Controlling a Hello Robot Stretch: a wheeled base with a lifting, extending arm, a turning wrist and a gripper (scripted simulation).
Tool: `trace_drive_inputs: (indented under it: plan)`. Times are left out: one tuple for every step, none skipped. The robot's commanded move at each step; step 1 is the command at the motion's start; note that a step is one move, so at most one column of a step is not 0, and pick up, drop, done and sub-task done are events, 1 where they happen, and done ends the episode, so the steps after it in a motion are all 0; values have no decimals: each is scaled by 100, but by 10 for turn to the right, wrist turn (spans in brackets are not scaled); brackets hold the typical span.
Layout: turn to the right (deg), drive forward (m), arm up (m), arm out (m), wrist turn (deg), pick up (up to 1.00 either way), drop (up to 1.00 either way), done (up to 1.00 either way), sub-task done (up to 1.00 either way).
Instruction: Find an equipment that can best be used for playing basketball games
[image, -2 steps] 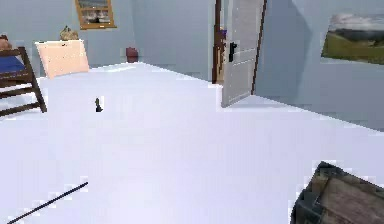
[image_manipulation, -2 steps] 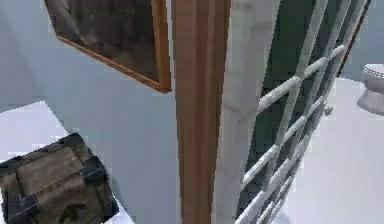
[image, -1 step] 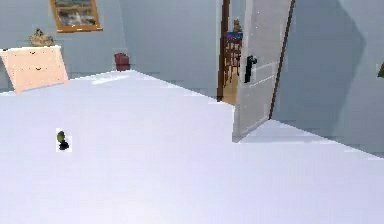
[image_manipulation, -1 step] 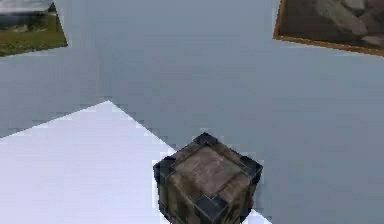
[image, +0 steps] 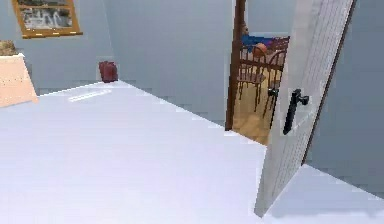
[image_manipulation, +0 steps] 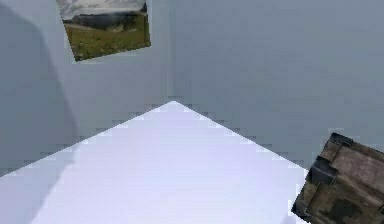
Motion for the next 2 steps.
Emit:
trace_drive_inputs:
  plan:
    - [30,0,0,0,0,0,0,0,0]
    - [0,100,0,0,0,0,0,0,0]
